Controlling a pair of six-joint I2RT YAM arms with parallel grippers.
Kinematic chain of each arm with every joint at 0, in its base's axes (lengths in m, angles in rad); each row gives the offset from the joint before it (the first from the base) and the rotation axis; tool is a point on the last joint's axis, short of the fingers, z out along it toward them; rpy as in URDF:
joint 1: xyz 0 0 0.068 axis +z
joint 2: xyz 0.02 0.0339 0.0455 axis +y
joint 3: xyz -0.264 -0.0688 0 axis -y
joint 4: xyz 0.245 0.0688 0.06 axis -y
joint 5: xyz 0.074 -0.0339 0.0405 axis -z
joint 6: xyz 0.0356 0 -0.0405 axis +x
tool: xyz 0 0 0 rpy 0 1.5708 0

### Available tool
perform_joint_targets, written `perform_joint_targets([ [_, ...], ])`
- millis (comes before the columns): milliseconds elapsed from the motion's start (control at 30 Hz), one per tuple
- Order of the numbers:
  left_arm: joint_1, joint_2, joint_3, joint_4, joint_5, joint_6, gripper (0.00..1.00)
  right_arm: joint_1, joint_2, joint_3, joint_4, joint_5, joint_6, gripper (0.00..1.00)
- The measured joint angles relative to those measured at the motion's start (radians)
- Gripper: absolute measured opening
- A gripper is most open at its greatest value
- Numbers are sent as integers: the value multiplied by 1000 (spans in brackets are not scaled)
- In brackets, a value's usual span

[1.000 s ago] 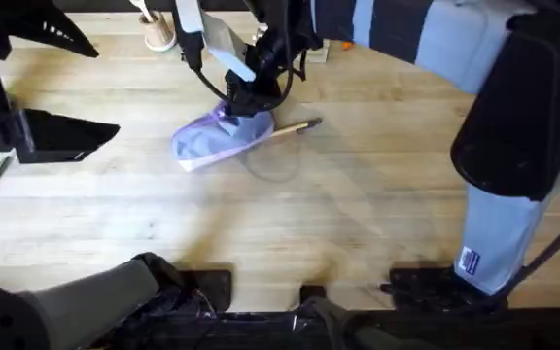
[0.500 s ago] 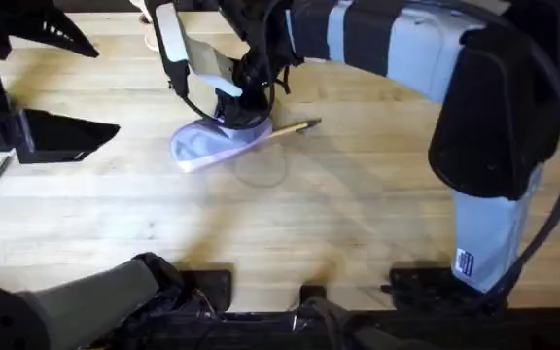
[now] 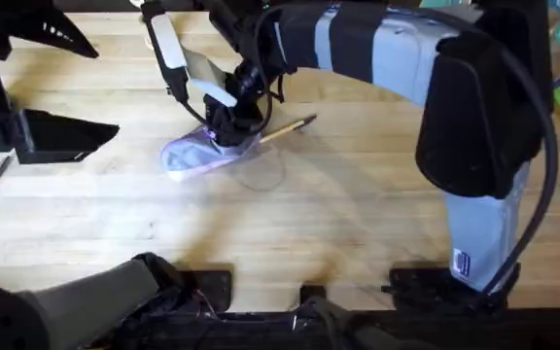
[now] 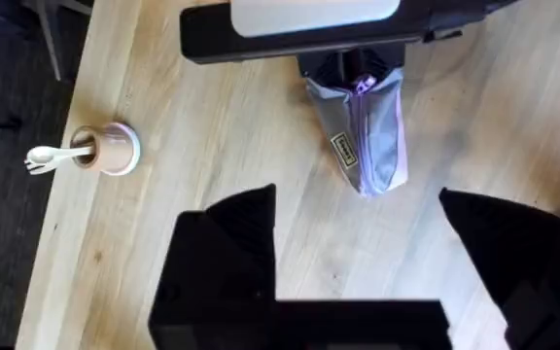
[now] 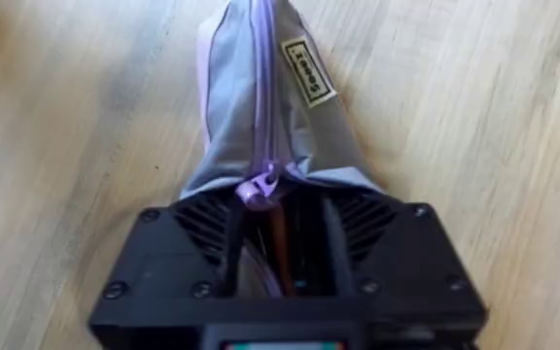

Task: Unzip the bag, pick up the pens from the table one at a time and place them inside, then zip the bag closed.

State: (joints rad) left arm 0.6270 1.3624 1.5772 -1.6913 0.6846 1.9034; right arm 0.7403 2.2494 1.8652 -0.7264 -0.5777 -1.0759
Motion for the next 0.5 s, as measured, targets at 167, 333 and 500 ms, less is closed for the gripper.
perform_joint_targets([
  [167,0,0,0,0,0,0,993,-10,14,9,7,-7,-3,962],
  [333,0,0,0,0,0,0,993,-13,14,13,-15,-11,-3,995],
  [500,0,0,0,0,0,0,993,-18,16,13,-30,-21,-6,995],
])
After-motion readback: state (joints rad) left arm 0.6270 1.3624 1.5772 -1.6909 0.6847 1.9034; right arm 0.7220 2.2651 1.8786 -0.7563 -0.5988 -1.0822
